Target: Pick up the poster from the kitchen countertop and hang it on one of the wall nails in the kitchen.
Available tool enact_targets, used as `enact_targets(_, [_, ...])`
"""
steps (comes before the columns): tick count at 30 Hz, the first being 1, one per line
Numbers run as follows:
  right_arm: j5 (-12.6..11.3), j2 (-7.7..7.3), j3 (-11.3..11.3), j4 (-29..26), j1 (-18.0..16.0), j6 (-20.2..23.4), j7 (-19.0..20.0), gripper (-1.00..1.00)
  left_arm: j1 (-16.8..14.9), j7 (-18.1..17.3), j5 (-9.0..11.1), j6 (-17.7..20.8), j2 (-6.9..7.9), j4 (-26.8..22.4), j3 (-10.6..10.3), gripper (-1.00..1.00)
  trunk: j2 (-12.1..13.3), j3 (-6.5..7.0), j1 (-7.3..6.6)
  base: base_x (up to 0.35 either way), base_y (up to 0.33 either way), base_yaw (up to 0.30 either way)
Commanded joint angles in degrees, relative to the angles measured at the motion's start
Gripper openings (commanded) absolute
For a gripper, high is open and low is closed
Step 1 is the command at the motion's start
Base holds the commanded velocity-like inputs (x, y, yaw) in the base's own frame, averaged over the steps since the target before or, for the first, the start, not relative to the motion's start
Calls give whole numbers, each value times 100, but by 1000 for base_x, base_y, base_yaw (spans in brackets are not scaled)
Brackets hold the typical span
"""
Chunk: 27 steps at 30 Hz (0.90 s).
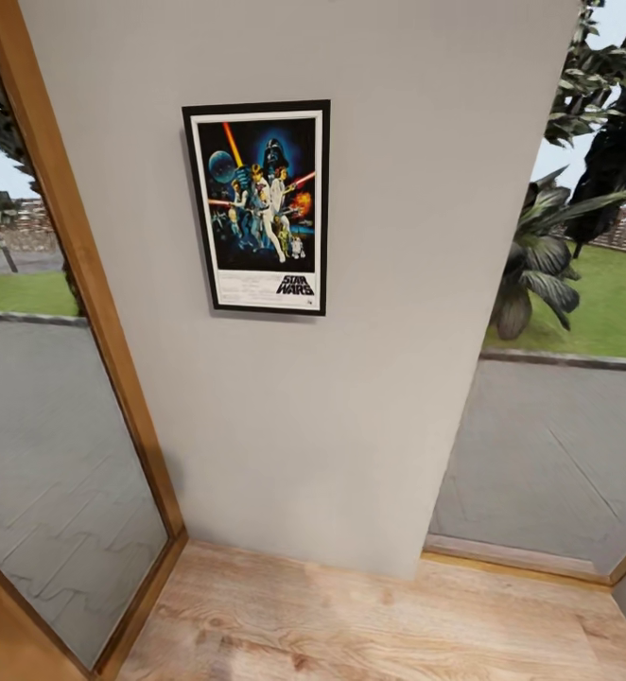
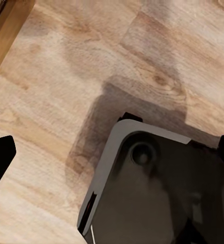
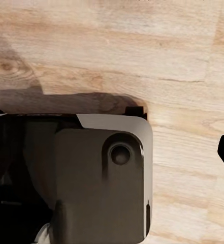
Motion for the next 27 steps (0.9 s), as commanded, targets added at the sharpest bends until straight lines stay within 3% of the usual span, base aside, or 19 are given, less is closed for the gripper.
enact_targets(1, [-55, 2, 49, 19, -8, -31, 27, 100, 0, -47, 2, 1, -2, 15, 42, 100, -11, -1, 4, 0, 0, 0])
enact_targets(10, [-58, -2, 47, 14, -7, -19, 27, 100, 0, -47, 9, 1, -45, 313, 45, 100, -11, 70, 4, 0, 0, 0])
enact_targets(21, [-70, -3, 44, 13, -7, -15, 27, 100, 0, -47, 9, 1, -304, 352, 44, 100, -11, 78, 4, 0, 0, 0])
enact_targets(27, [-71, -3, 42, 12, -11, -15, 27, 100, 0, -47, 9, 1, -350, 353, 43, 100, -11, 78, 4, 0, 0, 0])
